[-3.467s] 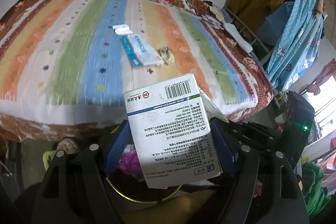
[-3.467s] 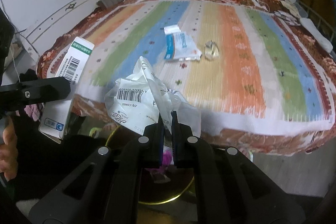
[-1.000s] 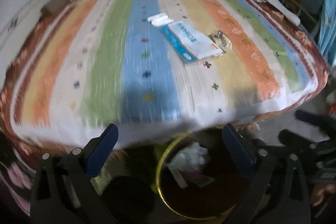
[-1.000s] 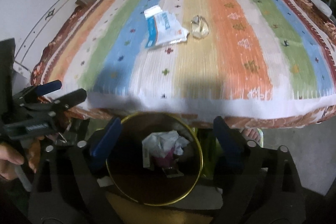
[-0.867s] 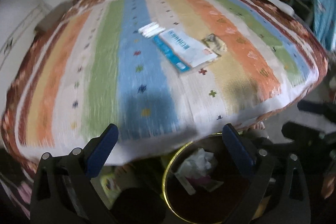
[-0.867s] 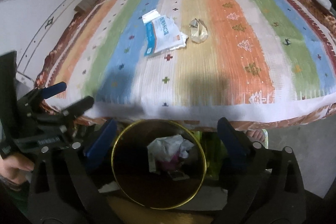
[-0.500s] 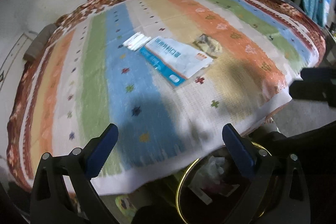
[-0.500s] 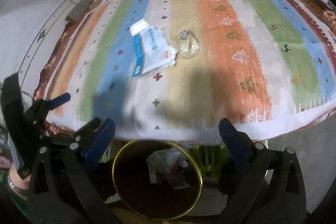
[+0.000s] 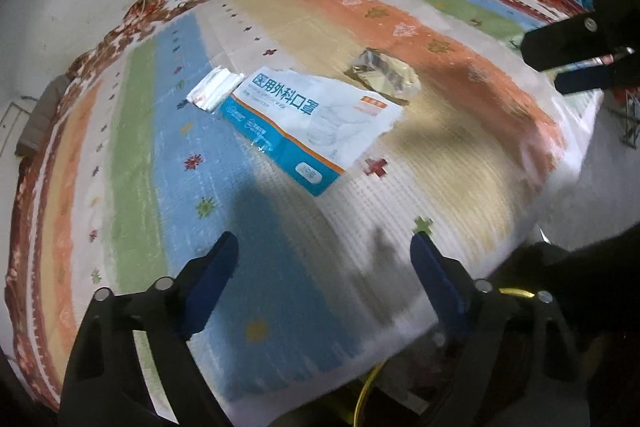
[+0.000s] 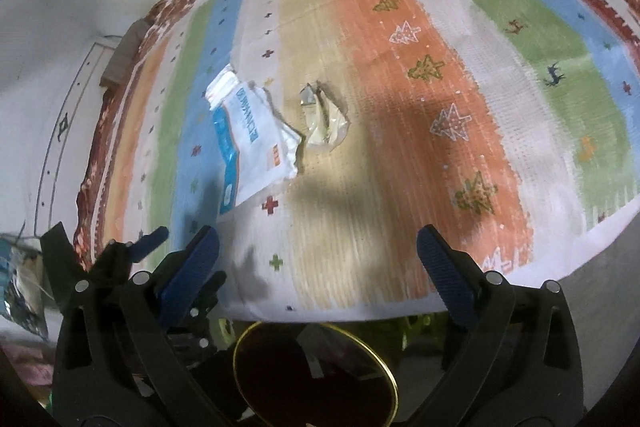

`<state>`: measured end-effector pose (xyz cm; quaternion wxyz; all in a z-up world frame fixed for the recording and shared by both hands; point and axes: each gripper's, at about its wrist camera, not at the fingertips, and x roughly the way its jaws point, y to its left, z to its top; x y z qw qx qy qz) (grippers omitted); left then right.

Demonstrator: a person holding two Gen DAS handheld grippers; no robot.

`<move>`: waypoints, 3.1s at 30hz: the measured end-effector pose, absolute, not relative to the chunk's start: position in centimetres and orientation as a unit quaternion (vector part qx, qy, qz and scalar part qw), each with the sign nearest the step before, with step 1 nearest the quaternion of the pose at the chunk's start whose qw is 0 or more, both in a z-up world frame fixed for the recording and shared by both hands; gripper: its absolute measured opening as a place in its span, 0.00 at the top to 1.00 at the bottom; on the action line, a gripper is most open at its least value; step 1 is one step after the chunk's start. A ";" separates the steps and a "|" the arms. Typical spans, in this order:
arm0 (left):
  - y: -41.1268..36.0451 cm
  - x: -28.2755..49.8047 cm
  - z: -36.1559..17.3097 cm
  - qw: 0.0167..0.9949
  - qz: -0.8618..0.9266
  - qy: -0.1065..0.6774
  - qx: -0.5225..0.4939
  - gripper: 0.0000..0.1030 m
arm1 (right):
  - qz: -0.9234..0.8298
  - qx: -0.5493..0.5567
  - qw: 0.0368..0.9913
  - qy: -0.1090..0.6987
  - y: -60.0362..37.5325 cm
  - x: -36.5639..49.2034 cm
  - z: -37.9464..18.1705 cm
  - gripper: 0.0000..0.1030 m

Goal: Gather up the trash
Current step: 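Grasp the blue-and-white mask package with the left tool while the right tool grasps the white tissue, then carry the mask package in the left tool to the bin while the right tool carries the tissue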

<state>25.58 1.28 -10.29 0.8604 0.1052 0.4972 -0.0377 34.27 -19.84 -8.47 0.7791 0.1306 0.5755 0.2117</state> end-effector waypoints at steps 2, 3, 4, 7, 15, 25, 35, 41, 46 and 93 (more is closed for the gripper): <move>1.2 26.3 -11.0 0.858 -0.045 0.499 0.114 0.25 | 0.210 0.138 0.774 0.581 -19.6 35.0 -9.1 0.09; 1.1 26.7 -11.4 0.857 -0.050 0.497 0.125 0.25 | 0.209 0.139 0.773 0.582 -19.5 35.3 -9.3 0.09; 0.9 27.1 -11.8 0.857 -0.051 0.494 0.138 0.28 | 0.208 0.142 0.772 0.583 -19.3 35.6 -9.5 0.09; 0.8 27.9 -12.4 0.859 -0.055 0.484 0.159 0.36 | 0.203 0.151 0.770 0.586 -19.1 36.5 -10.1 0.09; 0.8 29.5 -13.1 0.856 -0.088 0.491 0.139 0.89 | 0.197 0.167 0.757 0.600 -17.8 38.6 -12.3 0.09; 4.6 29.6 -13.2 0.856 -0.071 0.503 0.096 0.98 | 0.204 0.177 0.741 0.614 -14.9 39.4 -14.1 0.21; 4.3 29.8 -12.6 0.859 -0.087 0.498 0.079 0.98 | 0.206 0.180 0.731 0.625 -11.8 40.0 -16.4 0.50; 4.5 29.7 -12.5 0.861 -0.090 0.495 0.073 0.98 | 0.204 0.172 0.735 0.623 -11.2 40.3 -16.9 0.74; 4.7 29.9 -12.5 0.858 -0.086 0.503 0.061 0.98 | 0.216 0.160 0.734 0.624 -10.7 40.4 -17.2 0.95; 7.1 17.4 3.0 0.877 -0.067 0.427 -0.210 1.00 | 0.313 -0.058 0.841 0.437 -13.6 26.0 -0.3 0.99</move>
